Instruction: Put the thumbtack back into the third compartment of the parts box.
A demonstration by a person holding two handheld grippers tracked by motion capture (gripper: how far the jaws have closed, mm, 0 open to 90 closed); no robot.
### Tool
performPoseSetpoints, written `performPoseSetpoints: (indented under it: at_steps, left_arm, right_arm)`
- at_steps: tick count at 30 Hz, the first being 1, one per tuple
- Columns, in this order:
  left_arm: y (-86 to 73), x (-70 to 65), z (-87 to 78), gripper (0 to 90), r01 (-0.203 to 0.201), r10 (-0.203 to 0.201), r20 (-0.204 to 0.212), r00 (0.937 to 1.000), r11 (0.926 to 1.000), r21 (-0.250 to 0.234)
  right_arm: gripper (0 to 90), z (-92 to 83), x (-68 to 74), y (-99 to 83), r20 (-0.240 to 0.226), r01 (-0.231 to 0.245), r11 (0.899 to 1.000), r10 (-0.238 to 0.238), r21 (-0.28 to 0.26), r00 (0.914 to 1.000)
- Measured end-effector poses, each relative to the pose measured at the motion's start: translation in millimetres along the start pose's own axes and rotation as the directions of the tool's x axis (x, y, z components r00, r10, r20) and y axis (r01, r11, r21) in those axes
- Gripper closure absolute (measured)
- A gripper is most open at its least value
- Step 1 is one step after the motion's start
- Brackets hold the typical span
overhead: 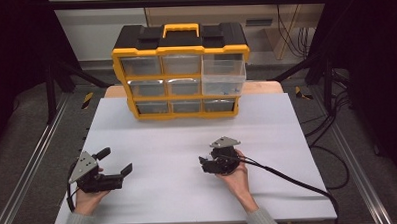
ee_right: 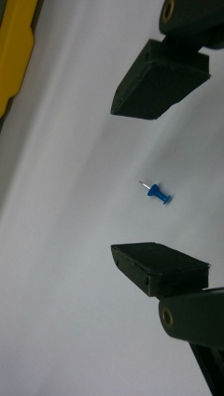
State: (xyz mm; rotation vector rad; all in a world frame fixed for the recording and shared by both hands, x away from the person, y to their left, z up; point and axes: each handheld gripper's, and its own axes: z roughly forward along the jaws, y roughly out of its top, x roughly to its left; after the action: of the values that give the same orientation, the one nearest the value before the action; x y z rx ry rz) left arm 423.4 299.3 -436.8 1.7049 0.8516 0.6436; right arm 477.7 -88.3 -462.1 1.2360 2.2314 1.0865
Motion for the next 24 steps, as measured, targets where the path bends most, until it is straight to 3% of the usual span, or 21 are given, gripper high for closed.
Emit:
performPoseSetpoints:
  at_steps: [2, 6, 7, 9, 11, 24]
  left_arm:
    - [-0.1, -0.1, 0.2, 1.2, 0.000, 0.000, 0.000, 1.0000, 1.0000, 0.000]
    - [-0.1, 0.1, 0.1, 1.2, 0.001, -0.001, 0.000, 1.0000, 1.0000, 0.000]
    - [-0.2, 0.1, 0.2, 1.2, 0.002, -0.002, -0.001, 1.0000, 1.0000, 0.000]
    - [-0.3, -0.1, 0.3, 1.2, 0.002, -0.002, 0.000, 1.0000, 1.0000, 0.001]
    - [-0.2, -0.2, 0.3, 1.2, 0.000, 0.000, 0.001, 1.0000, 1.0000, 0.001]
    - [-0.3, 0.1, 0.2, 1.2, 0.003, -0.003, -0.001, 1.0000, 1.0000, 0.000]
  right_arm:
    - [31.6, 2.8, -1.4, -1.9, 0.007, 0.022, 1.000, -0.022, 0.004, 0.9997]
    - [38.9, 5.9, 0.7, -3.5, 0.004, 0.007, 1.000, -0.007, 0.027, 1.0000]
    - [40.5, 6.9, -0.6, -4.8, 0.004, 0.033, 0.999, -0.033, 0.028, 0.9995]
    - [44.2, 8.6, -0.8, -5.9, 0.006, 0.038, 0.999, -0.038, 0.036, 0.9993]
    - [47.2, 9.7, 0.7, -6.5, 0.011, 0.024, 0.999, -0.024, 0.042, 0.9996]
    - [62.3, 13.9, 1.3, -10.2, 0.008, 0.043, 0.998, -0.044, 0.051, 0.9990]
